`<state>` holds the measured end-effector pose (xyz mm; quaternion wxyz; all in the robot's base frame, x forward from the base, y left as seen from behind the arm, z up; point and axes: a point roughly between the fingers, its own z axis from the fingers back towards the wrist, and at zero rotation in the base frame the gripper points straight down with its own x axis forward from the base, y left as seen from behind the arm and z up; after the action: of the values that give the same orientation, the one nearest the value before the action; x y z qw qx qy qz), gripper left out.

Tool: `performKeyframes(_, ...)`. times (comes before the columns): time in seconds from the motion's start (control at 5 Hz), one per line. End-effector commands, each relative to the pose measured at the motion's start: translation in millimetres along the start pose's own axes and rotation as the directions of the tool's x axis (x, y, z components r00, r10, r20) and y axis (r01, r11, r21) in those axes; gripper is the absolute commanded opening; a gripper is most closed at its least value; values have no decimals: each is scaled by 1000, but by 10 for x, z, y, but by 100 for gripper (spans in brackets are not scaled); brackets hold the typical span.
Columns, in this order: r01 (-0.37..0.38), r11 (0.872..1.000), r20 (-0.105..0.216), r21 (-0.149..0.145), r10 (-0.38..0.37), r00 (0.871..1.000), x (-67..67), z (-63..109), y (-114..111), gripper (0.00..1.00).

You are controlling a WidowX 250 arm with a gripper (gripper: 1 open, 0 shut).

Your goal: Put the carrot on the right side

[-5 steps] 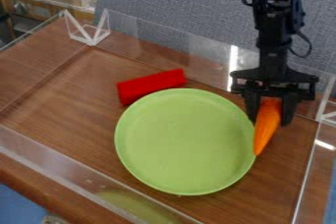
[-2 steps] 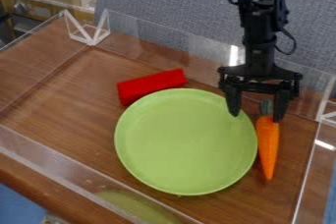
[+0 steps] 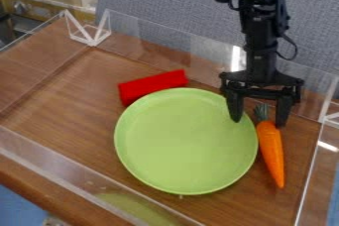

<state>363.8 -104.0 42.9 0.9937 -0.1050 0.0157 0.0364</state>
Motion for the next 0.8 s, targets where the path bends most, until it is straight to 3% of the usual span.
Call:
performKeyframes(0.0,8,1000,73,-13,-7,997,47,275,20,100)
performKeyframes(0.6,19,1000,90,-11,-18,996,52,329,6,100)
